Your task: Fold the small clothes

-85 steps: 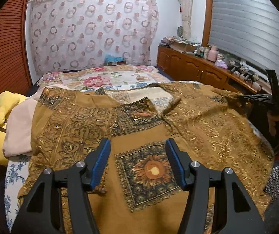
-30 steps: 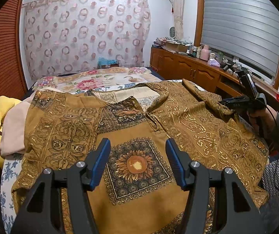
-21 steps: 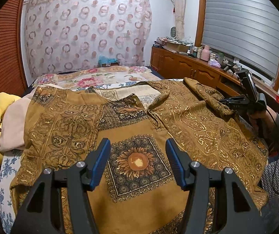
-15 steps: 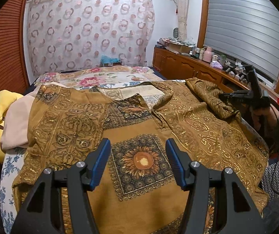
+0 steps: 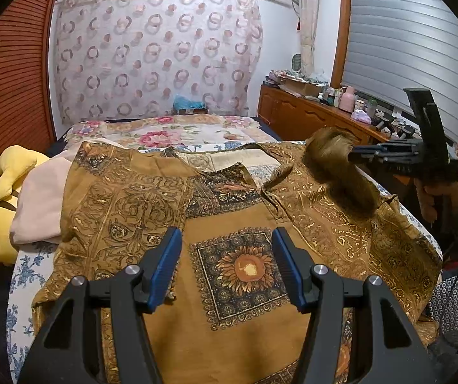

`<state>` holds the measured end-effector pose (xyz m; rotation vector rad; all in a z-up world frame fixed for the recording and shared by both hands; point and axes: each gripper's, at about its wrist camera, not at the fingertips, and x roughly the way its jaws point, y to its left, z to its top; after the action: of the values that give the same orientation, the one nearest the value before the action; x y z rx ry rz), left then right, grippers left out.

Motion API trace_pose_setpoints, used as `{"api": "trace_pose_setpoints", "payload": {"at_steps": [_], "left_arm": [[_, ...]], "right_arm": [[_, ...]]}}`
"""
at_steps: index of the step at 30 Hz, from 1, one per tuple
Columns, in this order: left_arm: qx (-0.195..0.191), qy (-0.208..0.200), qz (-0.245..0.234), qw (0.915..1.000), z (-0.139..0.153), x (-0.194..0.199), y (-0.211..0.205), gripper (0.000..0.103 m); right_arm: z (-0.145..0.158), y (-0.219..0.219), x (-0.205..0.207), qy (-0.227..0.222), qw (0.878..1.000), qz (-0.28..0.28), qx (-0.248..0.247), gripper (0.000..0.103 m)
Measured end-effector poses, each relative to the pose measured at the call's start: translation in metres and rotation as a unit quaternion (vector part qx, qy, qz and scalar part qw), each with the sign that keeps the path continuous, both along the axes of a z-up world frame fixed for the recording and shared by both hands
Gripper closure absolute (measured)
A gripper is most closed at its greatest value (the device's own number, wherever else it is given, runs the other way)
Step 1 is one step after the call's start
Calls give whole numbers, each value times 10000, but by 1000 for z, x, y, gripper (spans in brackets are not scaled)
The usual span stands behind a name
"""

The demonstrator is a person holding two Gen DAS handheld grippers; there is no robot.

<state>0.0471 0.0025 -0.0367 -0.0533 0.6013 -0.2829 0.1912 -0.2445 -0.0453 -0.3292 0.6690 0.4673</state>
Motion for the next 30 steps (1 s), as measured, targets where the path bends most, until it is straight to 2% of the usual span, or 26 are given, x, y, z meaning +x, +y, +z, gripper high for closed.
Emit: {"api": "trace_pose_setpoints", "payload": {"at_steps": [4, 8, 14, 25, 27, 29, 30], "left_arm": [[8, -19, 12, 10000, 3, 0, 1, 45], [1, -8, 35, 10000, 2, 1, 3, 45], [-40, 49, 69, 10000, -1, 3, 7, 45], [-15, 148, 106, 9998, -10, 6, 11, 45], [-17, 171, 123, 9998, -11, 7, 12, 45], [-16, 168, 130, 9998, -11, 7, 12, 45], [-16, 163, 132, 9998, -11, 7, 12, 45]], "right_arm": [[-1, 0, -7, -24, 10000, 5, 53, 55], [2, -20, -9, -80, 9998, -172, 85, 54], [-24, -54, 7, 358, 9970, -672, -121, 54], [-57, -83, 29, 873, 9915, -963, 21, 54], [-63, -83, 32, 965, 9908, -946, 35, 55], [-65, -83, 33, 1000, 9908, -912, 56, 71], [-64, -83, 33, 988, 9911, -889, 77, 83]]}}
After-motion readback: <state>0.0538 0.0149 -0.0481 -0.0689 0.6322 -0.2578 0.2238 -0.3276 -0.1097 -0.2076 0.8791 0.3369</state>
